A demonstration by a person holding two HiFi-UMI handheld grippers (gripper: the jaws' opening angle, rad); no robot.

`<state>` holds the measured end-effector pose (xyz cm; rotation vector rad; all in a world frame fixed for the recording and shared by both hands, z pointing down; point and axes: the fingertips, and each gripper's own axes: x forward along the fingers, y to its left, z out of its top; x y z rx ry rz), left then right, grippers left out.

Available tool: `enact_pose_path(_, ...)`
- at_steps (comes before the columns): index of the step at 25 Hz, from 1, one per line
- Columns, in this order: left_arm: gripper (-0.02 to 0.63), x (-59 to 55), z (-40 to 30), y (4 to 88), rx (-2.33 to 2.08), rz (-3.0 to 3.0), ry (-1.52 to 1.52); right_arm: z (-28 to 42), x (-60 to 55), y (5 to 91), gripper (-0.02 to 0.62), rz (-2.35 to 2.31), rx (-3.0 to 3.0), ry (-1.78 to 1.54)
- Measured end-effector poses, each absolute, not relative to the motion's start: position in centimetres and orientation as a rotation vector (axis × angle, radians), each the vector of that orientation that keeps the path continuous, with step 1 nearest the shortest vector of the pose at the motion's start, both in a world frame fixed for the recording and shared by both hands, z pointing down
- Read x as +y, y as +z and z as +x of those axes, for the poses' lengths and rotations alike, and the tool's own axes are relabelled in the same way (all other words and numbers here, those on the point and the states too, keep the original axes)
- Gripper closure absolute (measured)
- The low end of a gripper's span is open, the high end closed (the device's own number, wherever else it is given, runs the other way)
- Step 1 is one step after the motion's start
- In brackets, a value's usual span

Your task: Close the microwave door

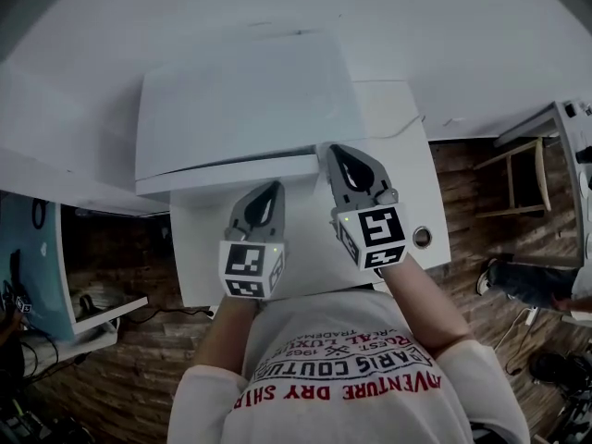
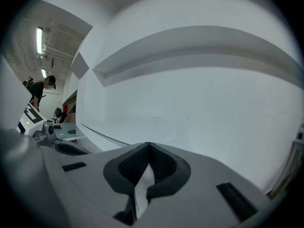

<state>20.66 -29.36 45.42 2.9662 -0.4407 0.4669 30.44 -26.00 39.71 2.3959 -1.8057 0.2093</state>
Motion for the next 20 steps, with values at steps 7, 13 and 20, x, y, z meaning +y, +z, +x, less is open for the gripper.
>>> enact_pose_path(7, 0.612, -30.2, 21.7, 45.3, -0.505, 2.960, 0.454, 30.6, -25.8, 39.7, 0.588, 2.413, -1.790, 0.192)
enact_pose_path(13, 0.612, -30.6, 22.0, 45.6, -0.490, 3.002, 0.466, 30.6, -26.0, 39.8, 0.588, 2.428, -1.775, 0.180)
enact_pose_path(20, 0.612, -30.4, 21.8, 45.2, -0.488, 3.010, 0.463, 30.5, -25.8, 39.7, 0.588, 2.440, -1.794, 0.156)
